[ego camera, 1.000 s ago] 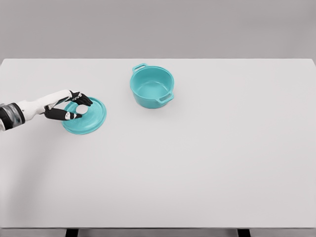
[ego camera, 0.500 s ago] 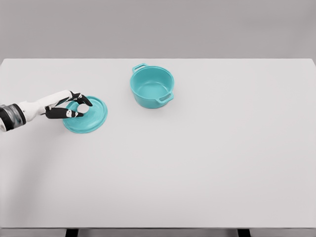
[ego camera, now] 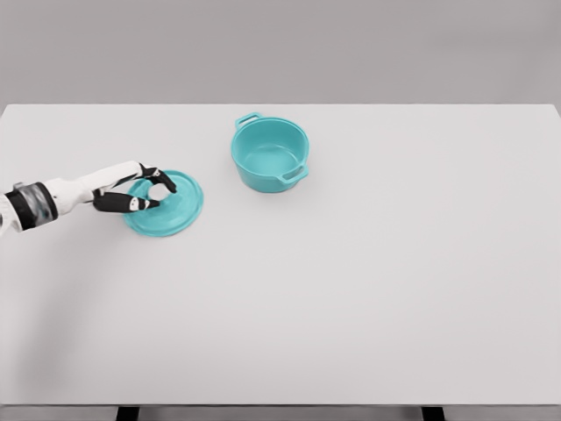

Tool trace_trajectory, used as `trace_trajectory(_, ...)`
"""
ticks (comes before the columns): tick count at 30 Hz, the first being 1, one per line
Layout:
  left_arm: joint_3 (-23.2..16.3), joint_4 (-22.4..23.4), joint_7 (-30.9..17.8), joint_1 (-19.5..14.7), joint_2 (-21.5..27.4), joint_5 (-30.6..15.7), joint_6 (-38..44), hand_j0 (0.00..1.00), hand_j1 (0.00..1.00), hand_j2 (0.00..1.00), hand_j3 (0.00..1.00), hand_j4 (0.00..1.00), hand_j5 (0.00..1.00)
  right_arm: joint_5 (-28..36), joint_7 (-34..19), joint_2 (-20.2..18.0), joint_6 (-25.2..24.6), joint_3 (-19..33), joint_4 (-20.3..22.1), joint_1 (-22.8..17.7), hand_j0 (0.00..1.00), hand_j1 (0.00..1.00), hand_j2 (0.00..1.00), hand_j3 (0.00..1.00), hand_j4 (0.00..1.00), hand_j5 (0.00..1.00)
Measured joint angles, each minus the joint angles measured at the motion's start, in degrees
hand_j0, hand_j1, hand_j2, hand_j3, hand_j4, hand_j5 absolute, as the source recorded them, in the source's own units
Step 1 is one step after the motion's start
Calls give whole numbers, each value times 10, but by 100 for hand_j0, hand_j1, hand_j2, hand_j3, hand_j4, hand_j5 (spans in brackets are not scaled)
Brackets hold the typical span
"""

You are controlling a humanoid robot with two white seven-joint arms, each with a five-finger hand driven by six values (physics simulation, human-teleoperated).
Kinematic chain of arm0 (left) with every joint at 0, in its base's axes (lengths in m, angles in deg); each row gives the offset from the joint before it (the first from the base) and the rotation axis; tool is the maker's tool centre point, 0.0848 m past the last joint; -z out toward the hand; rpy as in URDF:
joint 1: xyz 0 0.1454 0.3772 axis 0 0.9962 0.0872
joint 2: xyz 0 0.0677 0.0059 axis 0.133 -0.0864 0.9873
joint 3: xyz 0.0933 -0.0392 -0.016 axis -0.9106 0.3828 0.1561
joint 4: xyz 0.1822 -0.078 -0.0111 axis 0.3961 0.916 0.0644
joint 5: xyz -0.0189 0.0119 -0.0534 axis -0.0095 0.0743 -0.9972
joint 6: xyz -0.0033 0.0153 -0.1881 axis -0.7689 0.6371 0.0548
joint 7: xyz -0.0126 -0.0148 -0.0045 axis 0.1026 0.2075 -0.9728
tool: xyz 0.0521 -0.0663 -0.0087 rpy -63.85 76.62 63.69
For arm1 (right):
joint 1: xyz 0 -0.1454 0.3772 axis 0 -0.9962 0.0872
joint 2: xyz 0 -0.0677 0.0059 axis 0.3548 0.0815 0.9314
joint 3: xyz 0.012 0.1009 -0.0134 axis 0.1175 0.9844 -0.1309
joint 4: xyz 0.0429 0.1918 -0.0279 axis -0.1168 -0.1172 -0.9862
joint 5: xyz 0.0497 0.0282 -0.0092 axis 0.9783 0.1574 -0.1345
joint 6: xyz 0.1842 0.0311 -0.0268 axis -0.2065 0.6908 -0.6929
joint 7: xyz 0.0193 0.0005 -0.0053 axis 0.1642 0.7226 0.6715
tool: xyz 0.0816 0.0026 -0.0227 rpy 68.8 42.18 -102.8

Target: Cover the pot with left arm

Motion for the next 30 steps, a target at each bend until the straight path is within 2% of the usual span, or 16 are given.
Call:
trace_trajectory(5,-1,-19,-3,-12,0,1,0,55,55,55,55,55,55,0,0,0,0,0,0,0,100,100,100,100,100,100)
trace_trajectory(17,-2,-32,-6,-51,-1,-1,0,55,55,55,55,55,55,0,0,0,0,0,0,0,100,100,100,100,100,100)
trace_trajectory(30,-9,-43,-6,-65,-9,-1,1,54,54,54,54,54,54,0,0,0,0,0,0,1,100,100,100,100,100,100)
